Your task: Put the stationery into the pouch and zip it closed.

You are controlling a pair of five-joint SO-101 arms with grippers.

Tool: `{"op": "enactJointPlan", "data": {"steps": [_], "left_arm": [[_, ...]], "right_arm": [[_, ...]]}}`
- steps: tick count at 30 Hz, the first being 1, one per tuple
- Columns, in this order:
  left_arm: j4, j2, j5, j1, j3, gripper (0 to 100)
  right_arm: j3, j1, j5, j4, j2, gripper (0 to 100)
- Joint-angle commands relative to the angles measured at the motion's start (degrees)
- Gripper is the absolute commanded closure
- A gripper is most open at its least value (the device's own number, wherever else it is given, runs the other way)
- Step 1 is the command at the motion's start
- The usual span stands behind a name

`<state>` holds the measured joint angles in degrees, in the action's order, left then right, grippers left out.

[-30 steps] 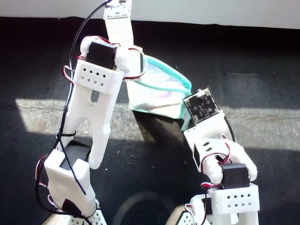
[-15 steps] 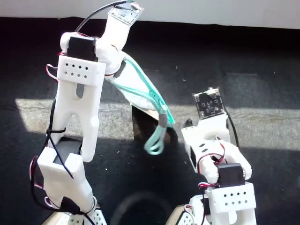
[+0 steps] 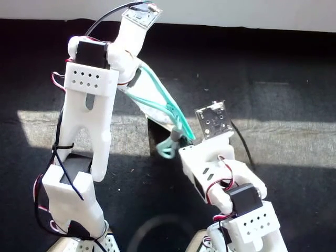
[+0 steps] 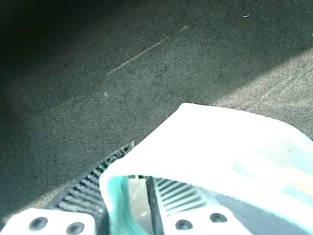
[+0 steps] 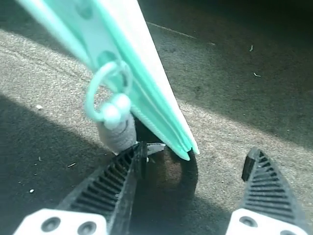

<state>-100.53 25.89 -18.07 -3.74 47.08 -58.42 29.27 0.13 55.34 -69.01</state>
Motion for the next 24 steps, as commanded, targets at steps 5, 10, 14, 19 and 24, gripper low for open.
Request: {"op": "enactJointPlan", "data": {"steps": [5, 10, 14, 19, 24], "left_arm": [[0.0, 1.98, -1.05, 2.07, -1.54, 99], [0.0, 1.98, -1.05, 2.15, -1.54, 99], [0.0, 1.98, -1.05, 2.15, -1.54, 99], [0.0, 1.98, -1.05, 2.15, -1.54, 99], [0.0, 1.98, -1.05, 2.15, -1.54, 99]], "right_arm": [[0.84, 1.89, -0.7, -0.84, -0.92, 69.2], [0.92, 1.89, -0.62, -0.75, -0.92, 69.2], [0.92, 0.31, -0.62, -0.22, -0.92, 69.2], [5.58, -0.84, -0.7, 4.97, -0.92, 69.2], [8.57, -0.84, -0.7, 8.66, -0.92, 69.2]]}}
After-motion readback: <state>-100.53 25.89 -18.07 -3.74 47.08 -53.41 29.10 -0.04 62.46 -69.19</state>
